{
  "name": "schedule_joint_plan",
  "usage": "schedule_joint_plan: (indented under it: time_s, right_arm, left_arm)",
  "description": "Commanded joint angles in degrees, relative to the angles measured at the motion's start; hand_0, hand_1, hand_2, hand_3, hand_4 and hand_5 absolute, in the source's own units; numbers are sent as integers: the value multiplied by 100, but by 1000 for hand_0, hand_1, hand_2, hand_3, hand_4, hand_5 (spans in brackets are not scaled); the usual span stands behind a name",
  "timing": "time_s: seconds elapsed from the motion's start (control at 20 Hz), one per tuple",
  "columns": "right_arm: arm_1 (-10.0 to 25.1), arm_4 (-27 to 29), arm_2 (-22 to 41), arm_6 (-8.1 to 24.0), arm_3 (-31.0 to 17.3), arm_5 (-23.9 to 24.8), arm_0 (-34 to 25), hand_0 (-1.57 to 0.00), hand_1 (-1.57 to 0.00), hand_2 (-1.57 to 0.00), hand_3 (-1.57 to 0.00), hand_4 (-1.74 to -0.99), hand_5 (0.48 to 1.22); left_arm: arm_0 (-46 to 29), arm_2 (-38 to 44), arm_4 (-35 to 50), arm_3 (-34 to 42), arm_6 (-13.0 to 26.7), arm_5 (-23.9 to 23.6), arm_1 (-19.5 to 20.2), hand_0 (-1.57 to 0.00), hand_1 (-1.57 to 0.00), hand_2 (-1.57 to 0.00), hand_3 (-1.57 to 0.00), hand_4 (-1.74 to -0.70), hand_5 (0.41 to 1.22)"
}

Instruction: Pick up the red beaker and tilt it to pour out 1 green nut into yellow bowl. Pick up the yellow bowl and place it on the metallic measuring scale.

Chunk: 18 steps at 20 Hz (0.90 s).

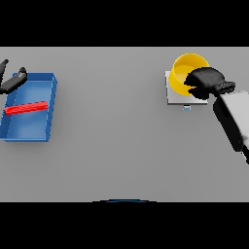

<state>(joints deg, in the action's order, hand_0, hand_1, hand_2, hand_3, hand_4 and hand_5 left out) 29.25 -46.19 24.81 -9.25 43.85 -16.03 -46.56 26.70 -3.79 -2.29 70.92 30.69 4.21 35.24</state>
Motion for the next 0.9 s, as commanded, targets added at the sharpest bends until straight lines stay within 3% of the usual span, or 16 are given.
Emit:
schedule_joint_plan:
  time_s: [0.0, 0.05, 0.1, 0.15, 0.2, 0.3, 0.35, 0.45, 0.55, 0.7, 0.85]
  right_arm:
    - [4, -4, 2, -6, -39, -17, -25, -1571, -1571, -1382, -1417, -1741, 1221]
    - [6, 14, 5, -71, -59, -15, -14, -1571, -1571, -1374, -1448, -1741, 1221]
    - [-11, 24, -12, -57, -96, -21, -64, -1571, -1571, -1404, -1376, -1741, 1221]
    - [14, 41, -30, -53, -99, -29, -49, -1565, -1496, -1437, -1249, -1741, 1221]
    - [-23, 22, -27, 39, -168, -38, -65, -1558, -1428, -1343, -1110, -1682, 1221]
    - [-27, 96, -75, 45, -161, -93, -46, -1335, -1125, -1007, -816, -1592, 1074]
    - [-65, 144, -121, 125, -181, -127, -52, -1147, -958, -848, -688, -1559, 1014]
    - [-60, 290, -213, 225, -61, -308, -18, -757, -673, -579, -476, -1513, 923]
    - [-42, 310, -250, 222, -169, -356, -66, -484, -459, -376, -318, -1485, 863]
    - [-31, 234, -141, 205, -119, -445, -80, -247, -243, -192, -164, -1448, 824]
    - [-17, 150, -68, 217, -190, -432, -29, -126, -124, -98, -84, -1409, 804]
  left_arm:
    - [-15, 0, 22, 3, -19, 14, -15, 1, 1, 1, 1, -845, 788]
    - [-3, 0, 31, -10, -26, 43, -8, 1, 1, 1, 1, -844, 783]
    - [22, -28, 30, 19, 19, 56, -23, 1, 1, 1, 1, -842, 780]
    - [12, -39, 2, 16, 28, 45, -13, 1, 1, 1, 1, -838, 779]
    - [8, -47, -7, 11, 54, 28, -29, 1, 1, 1, 1, -836, 775]
    - [-13, -23, 38, 55, 1, 41, -27, 1, 1, 1, 1, -836, 774]
    - [10, -43, 10, 22, 11, 32, -41, 1, 1, 1, 1, -834, 771]
    - [-35, 8, 83, 50, 1, 15, -64, 1, 1, 1, 1, -839, 764]
    - [-17, -7, 70, 12, 14, 32, -65, 1, 1, 1, 1, -837, 760]
    - [50, -1, 31, -67, -4, 56, -24, 1, 1, 1, 1, -834, 750]
    - [70, -30, 24, -85, 17, 54, -68, 1, 1, 1, 1, -835, 755]
